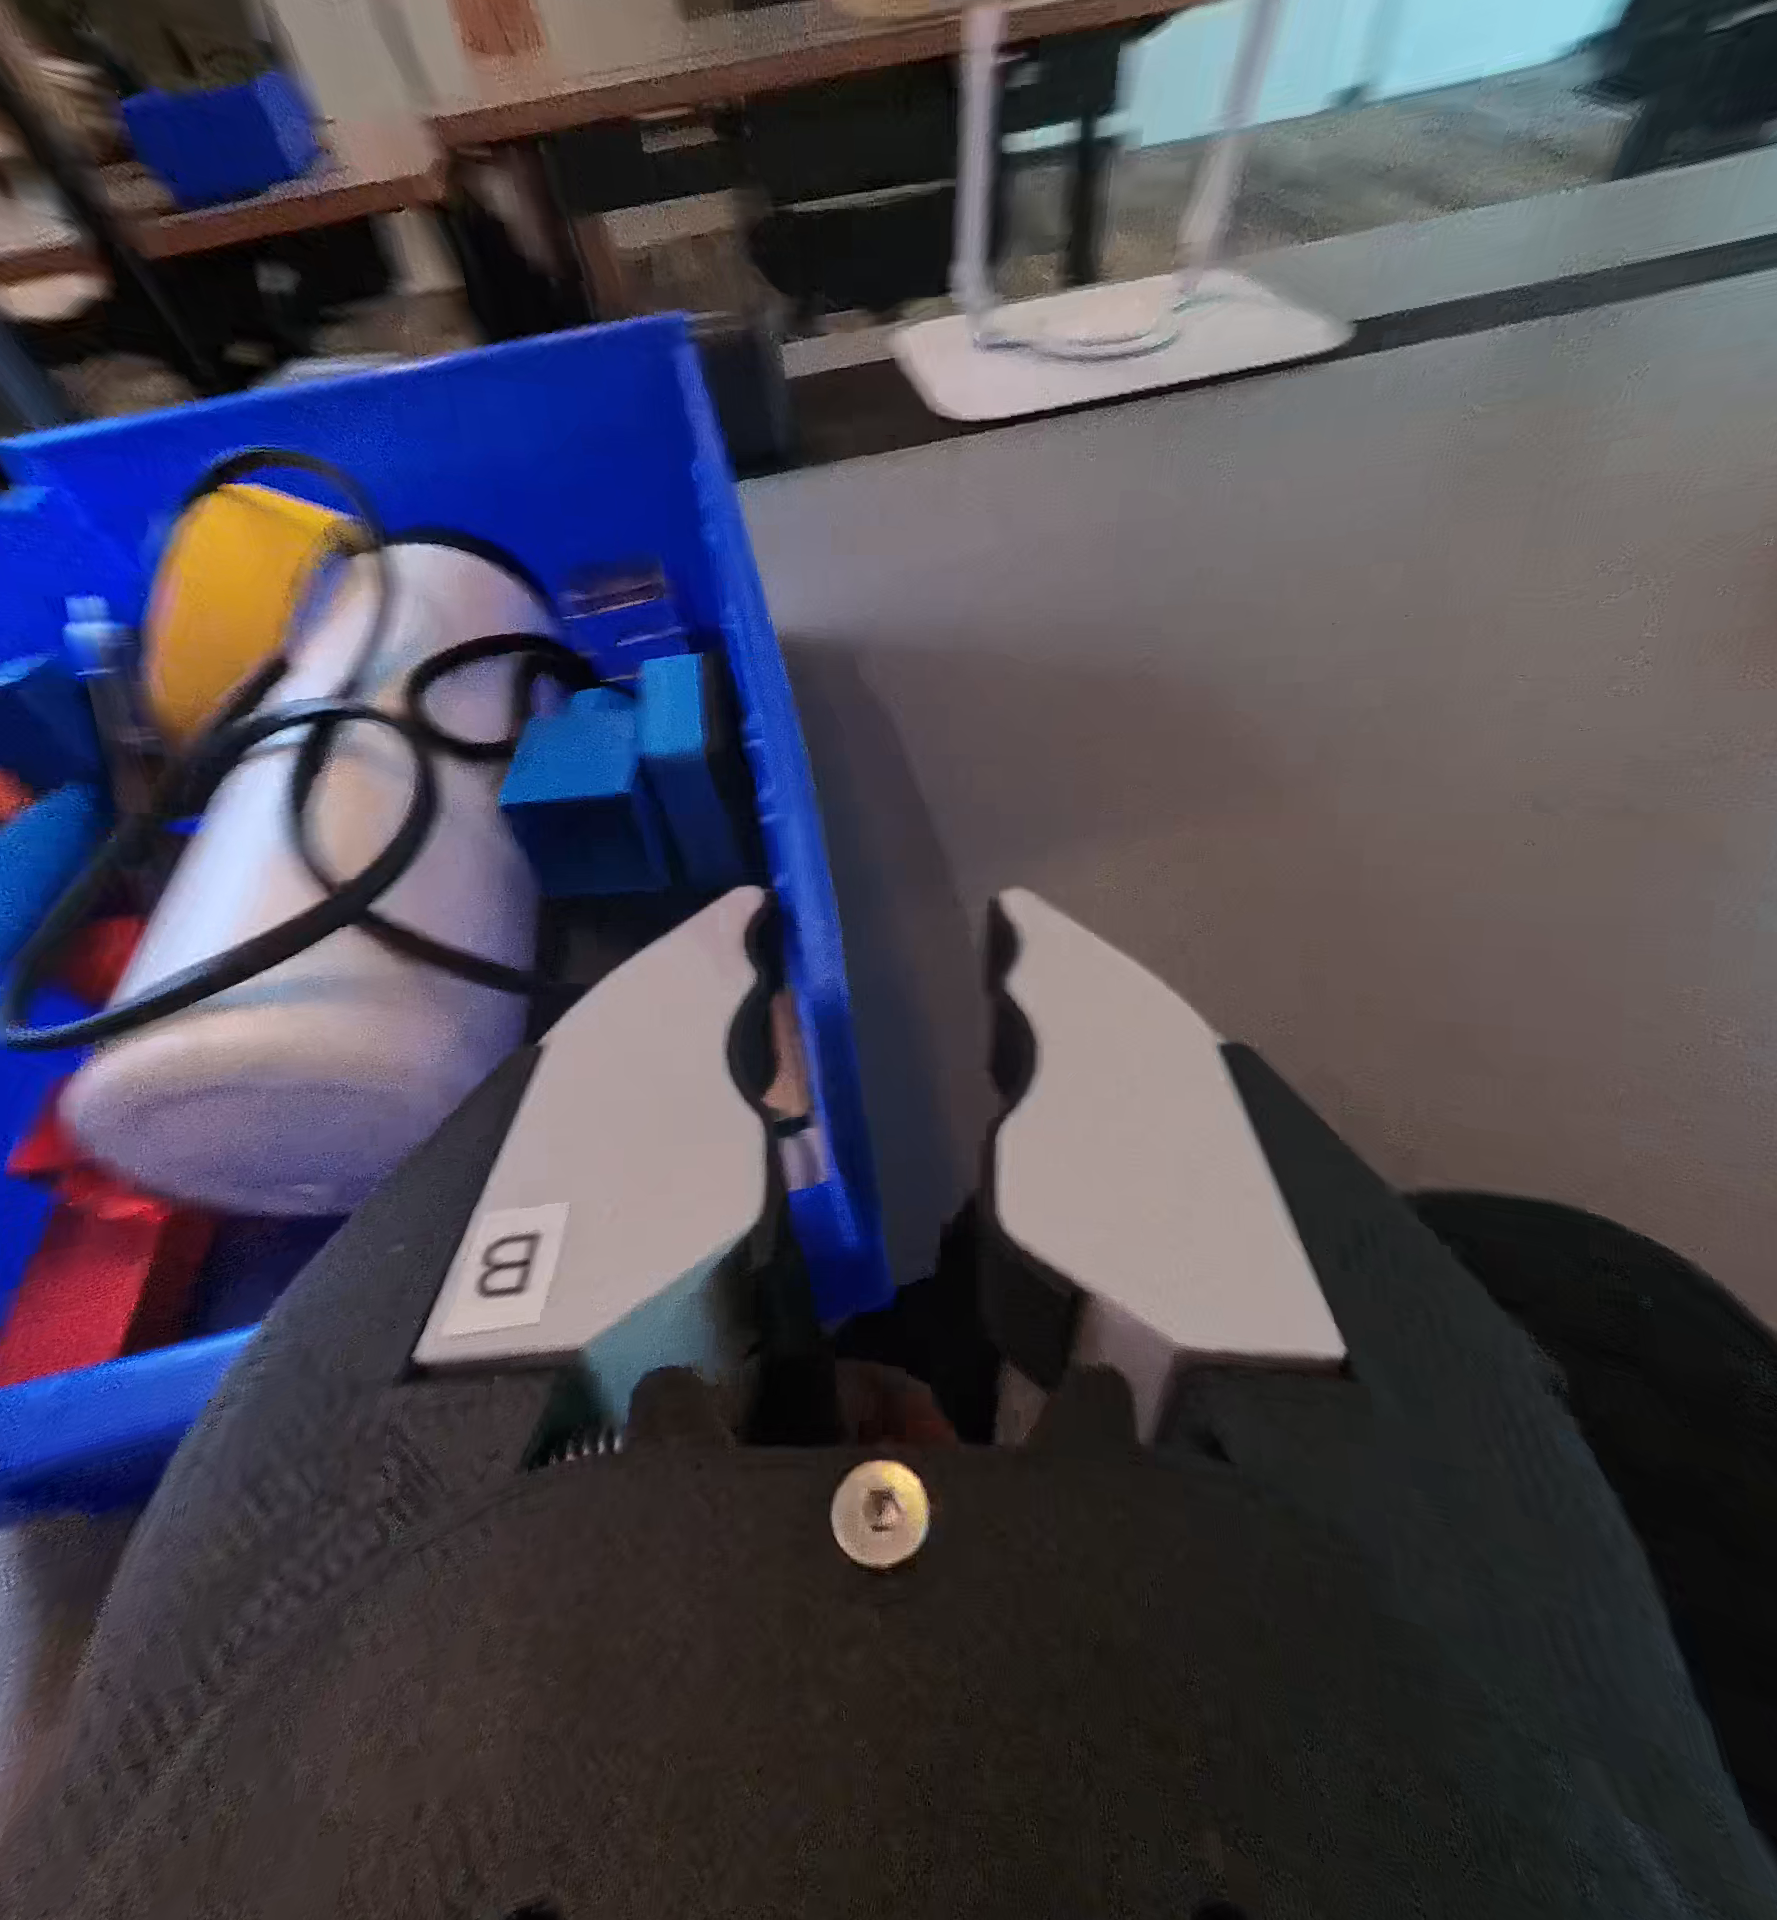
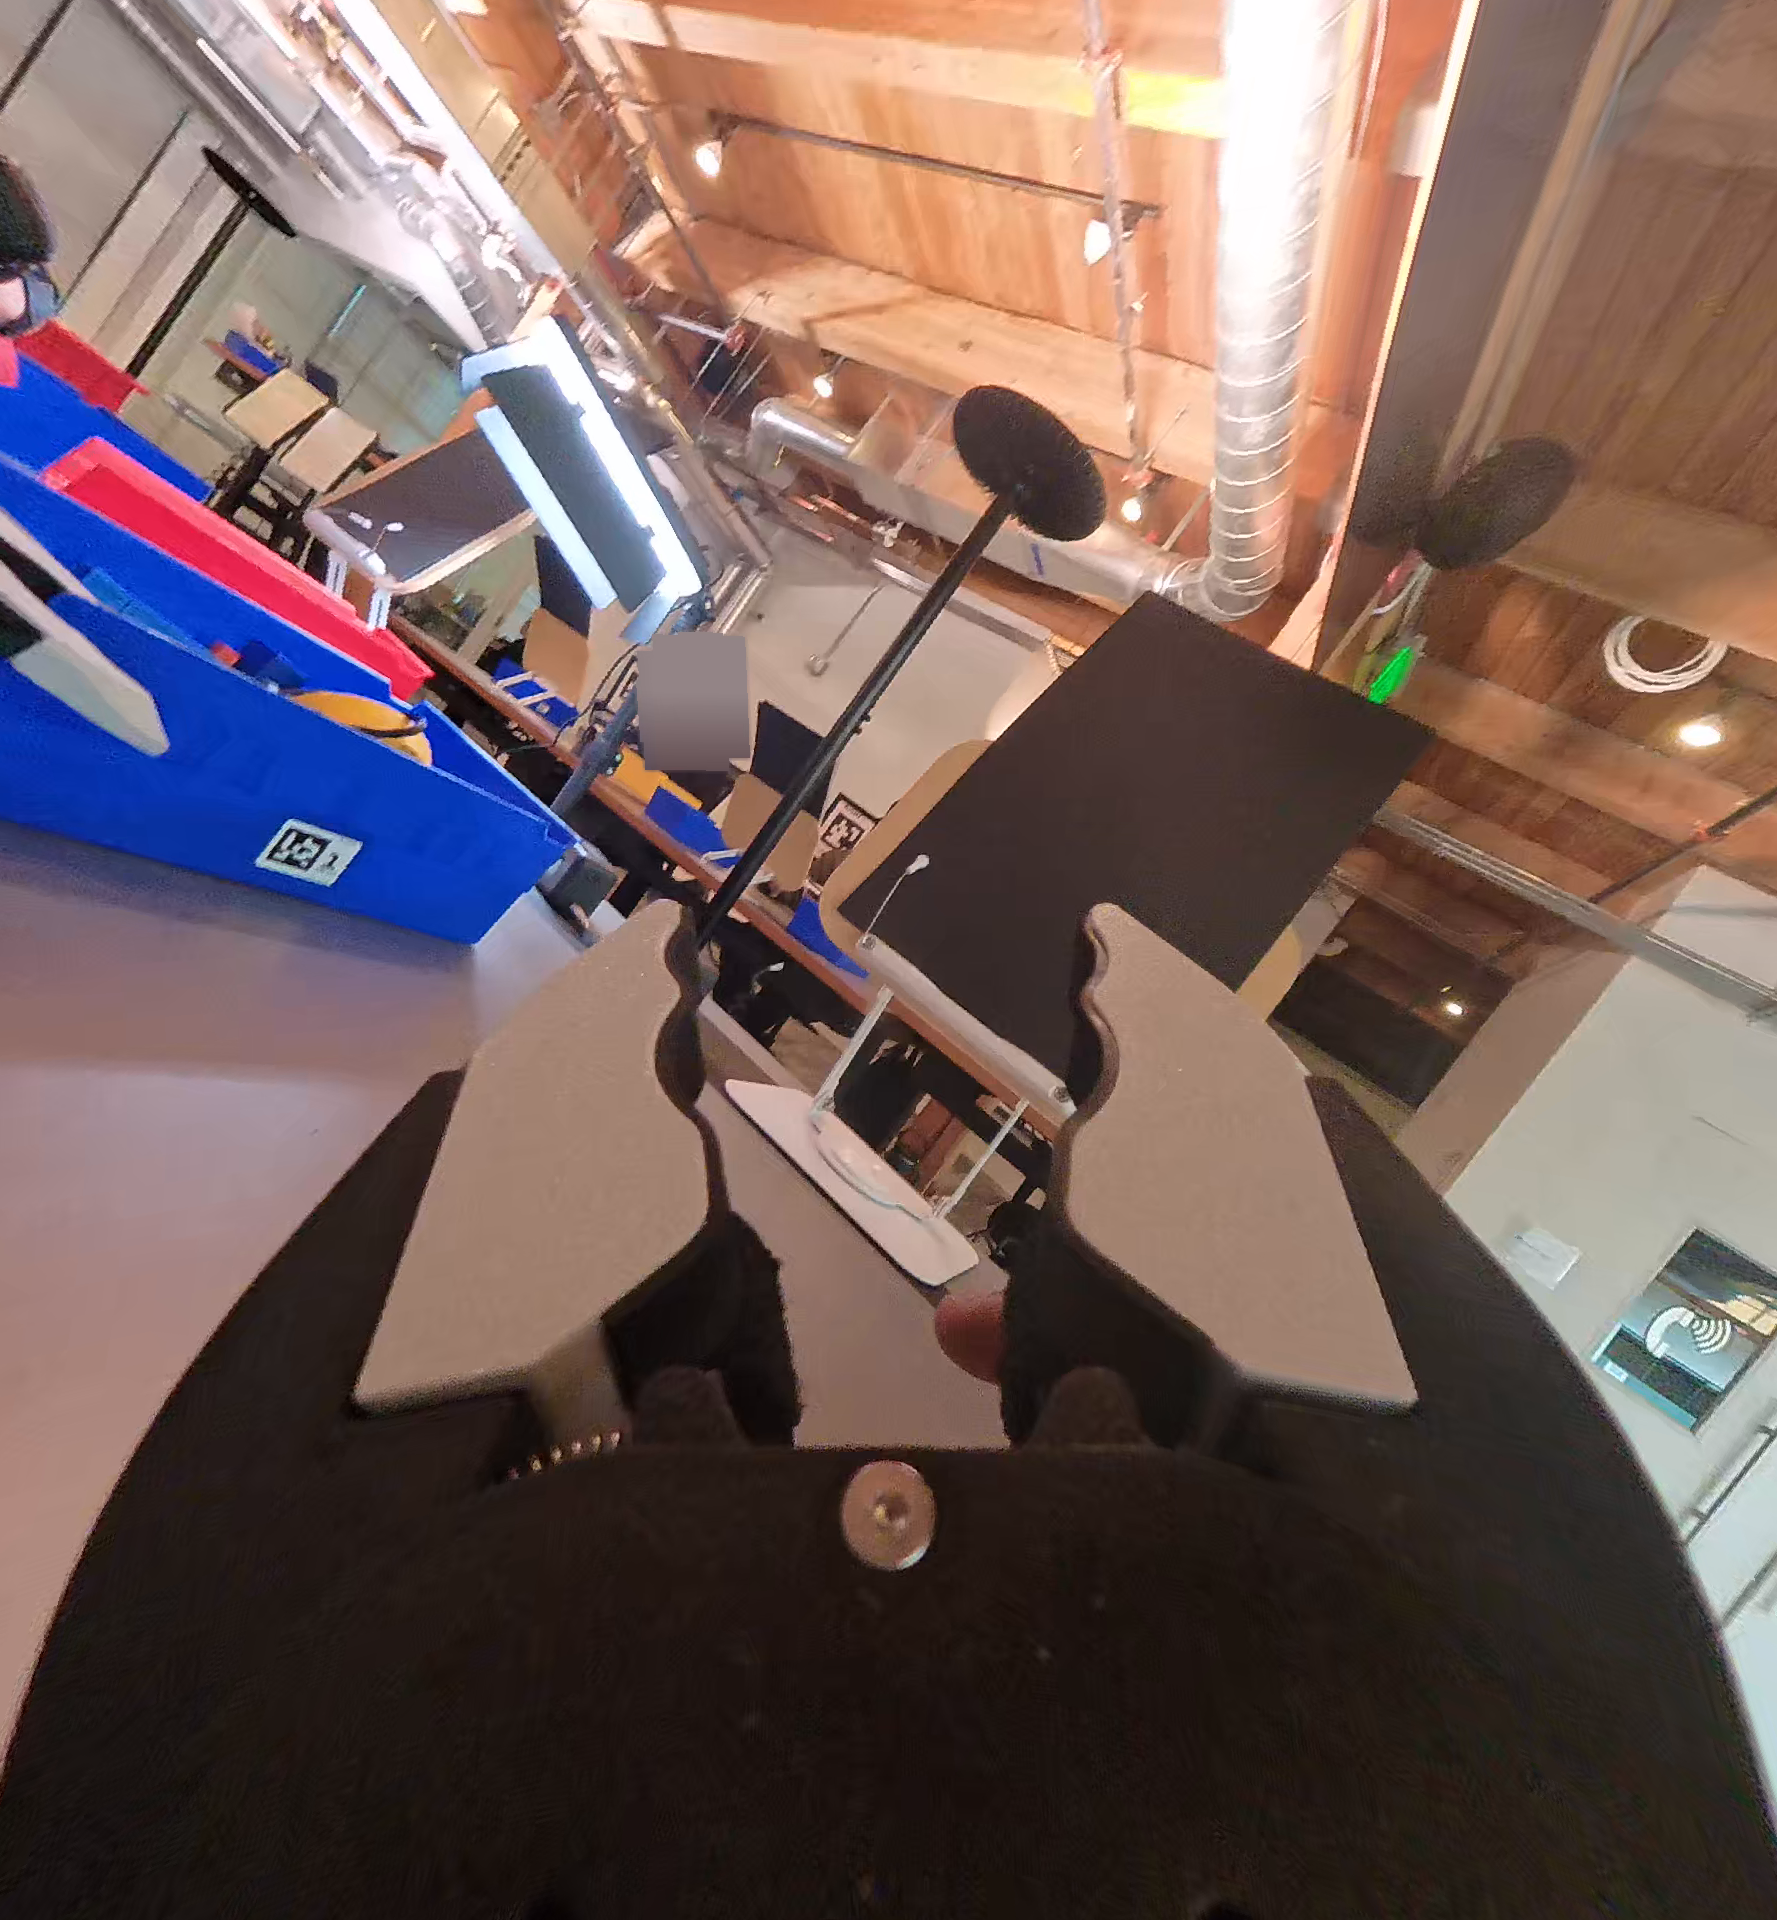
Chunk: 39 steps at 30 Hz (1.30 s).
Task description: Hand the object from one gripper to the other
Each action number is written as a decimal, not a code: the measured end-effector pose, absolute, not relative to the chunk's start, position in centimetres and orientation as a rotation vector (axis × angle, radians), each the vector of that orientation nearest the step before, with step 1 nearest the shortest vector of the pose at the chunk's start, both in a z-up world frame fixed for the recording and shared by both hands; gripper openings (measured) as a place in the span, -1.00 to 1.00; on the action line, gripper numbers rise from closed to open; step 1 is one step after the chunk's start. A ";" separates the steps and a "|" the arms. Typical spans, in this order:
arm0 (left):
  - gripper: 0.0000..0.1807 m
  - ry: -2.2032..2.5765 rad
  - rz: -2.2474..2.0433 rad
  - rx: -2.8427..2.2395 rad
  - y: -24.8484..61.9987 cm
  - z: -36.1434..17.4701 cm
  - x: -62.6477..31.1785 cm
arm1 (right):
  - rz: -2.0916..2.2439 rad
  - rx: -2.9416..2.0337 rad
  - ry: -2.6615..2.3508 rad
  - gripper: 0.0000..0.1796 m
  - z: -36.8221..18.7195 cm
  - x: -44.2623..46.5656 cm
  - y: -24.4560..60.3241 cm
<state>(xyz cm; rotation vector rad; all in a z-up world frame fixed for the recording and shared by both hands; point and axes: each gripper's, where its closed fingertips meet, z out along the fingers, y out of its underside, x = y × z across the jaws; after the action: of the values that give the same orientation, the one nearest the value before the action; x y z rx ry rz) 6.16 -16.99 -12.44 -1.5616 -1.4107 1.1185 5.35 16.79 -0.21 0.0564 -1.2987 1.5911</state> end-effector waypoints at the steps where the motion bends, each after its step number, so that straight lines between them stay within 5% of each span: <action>1: -0.71 -1.445 1.202 -1.571 -17.5 -12.4 6.1 | 1.582 0.061 -1.314 -0.26 -0.5 5.2 16.7; 14: -0.76 -1.216 1.470 -1.837 -9.8 -12.6 3.9 | 1.554 0.086 -1.488 -0.34 -2.7 4.8 15.2; 24: -0.41 -0.781 1.328 -1.673 -4.3 -9.0 5.2 | 1.639 0.047 -1.663 -0.35 -4.3 5.1 14.2; 30: -0.31 -0.818 1.314 -1.780 -10.4 -5.6 9.7 | 1.799 -0.131 -1.730 -0.35 -4.4 4.1 15.0; 33: -0.12 -1.018 1.277 -1.857 -14.1 -6.7 10.8 | 1.868 -0.191 -1.817 -0.25 -5.2 4.0 14.6; 39: -0.15 -1.304 1.027 -1.567 -16.2 -8.6 8.9 | 1.806 -0.285 -1.951 -0.21 -7.2 3.1 14.3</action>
<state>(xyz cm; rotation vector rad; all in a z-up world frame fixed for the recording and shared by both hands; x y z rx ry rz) 8.88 -16.22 -8.64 -1.5670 -1.3037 1.0268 3.05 14.33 -7.23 -0.2847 -1.9513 1.8057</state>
